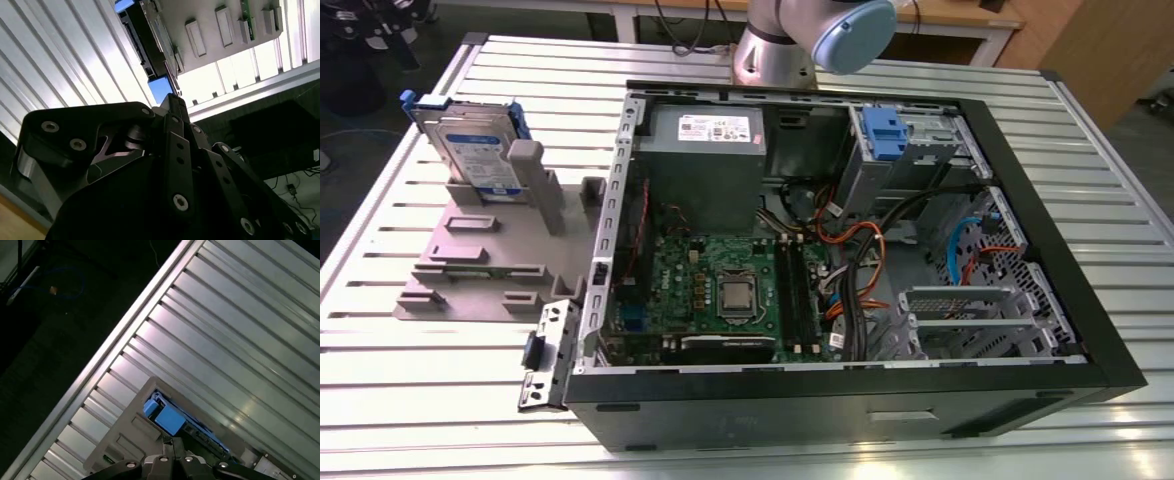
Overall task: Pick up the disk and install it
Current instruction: 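Pick up the disk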
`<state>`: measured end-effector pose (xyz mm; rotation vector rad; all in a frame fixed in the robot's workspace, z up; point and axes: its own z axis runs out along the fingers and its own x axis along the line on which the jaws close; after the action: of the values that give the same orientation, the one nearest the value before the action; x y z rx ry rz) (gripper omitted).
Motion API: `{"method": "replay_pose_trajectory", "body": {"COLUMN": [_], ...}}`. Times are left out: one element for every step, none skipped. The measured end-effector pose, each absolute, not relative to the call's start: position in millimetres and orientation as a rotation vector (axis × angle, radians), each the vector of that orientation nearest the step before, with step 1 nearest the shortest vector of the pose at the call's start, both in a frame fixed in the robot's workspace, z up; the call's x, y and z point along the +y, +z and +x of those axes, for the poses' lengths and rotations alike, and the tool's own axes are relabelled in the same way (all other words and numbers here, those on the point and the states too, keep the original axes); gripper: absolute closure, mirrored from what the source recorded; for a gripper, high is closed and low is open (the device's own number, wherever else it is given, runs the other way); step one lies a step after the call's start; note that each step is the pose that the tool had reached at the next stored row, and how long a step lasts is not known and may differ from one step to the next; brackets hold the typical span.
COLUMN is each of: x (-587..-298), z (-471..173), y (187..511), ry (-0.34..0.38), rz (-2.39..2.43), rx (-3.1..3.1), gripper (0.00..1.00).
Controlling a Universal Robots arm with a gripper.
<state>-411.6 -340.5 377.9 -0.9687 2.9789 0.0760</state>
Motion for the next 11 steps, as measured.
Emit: {"method": "replay_pose_trajectory", "body": {"x": [-340.5,-340.5,-340.5,-340.5,-340.5,-340.5,-340.5,-340.5,-340.5,-340.5,-340.5], "z": [-411.6,-411.6,-411.6,-411.6,-411.6,-411.6,-411.6,-411.6,-411.6,-411.6,-411.6], "y": [377.9,377.9,378.0,377.9,377.9,377.9,378.0,377.9,377.9,377.9,377.9], "ry": [0.076,0.076,0.076,0.076,0.076,0.076,0.076,0.077,0.077,0.077,0.077], "rz": [-0.984,-1.0,-1.015,-1.032,-1.048,-1.063,-1.08,-1.095,-1.111,-1.127,-1.143], "rx": [2.974,2.969,2.964,2.959,2.953,2.948,2.942,2.937,2.931,2.925,2.92], "gripper": [0.89,0.89,0.89,0.89,0.89,0.89,0.89,0.89,0.89,0.89,0.89]}}
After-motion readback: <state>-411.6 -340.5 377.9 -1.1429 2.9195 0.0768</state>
